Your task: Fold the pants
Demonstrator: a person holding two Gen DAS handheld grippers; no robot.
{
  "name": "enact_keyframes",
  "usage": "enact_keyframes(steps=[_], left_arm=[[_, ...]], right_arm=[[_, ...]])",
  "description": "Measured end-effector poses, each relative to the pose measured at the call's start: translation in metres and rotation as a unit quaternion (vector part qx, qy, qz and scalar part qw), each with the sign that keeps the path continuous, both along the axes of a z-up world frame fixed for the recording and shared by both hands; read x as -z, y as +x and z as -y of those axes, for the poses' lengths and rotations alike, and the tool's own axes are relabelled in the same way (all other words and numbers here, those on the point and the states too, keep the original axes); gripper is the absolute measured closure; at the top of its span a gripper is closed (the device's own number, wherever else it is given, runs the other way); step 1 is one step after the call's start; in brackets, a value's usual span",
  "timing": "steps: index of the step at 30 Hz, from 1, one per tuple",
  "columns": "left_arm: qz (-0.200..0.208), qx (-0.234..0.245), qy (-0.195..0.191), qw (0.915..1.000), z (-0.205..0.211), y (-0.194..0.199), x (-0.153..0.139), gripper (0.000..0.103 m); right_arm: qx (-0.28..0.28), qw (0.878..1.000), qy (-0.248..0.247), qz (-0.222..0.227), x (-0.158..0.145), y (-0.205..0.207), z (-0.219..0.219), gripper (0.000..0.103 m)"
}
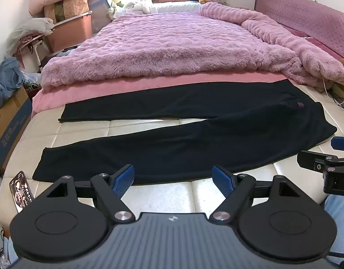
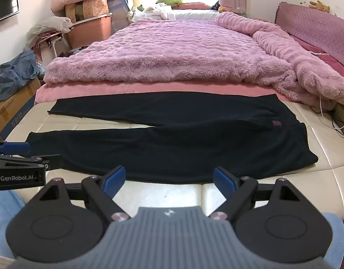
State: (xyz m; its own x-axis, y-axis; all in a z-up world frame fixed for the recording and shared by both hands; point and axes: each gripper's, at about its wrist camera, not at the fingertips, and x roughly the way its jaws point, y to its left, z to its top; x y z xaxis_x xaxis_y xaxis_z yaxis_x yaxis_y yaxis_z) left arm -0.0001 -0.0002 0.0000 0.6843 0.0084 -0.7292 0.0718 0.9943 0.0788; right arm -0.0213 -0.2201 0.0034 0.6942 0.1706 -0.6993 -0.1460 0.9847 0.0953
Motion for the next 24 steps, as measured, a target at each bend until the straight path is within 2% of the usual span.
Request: enact_keyframes(steps=[24], left_arm=[[0.007, 0.001, -0.006, 1.0000, 0.0001, -0.0037, -0.0025, 0.011]], right_arm=[[0.002, 1.000, -0.006, 0.006, -0.0012, -0.0040, 0.0020, 0.021]])
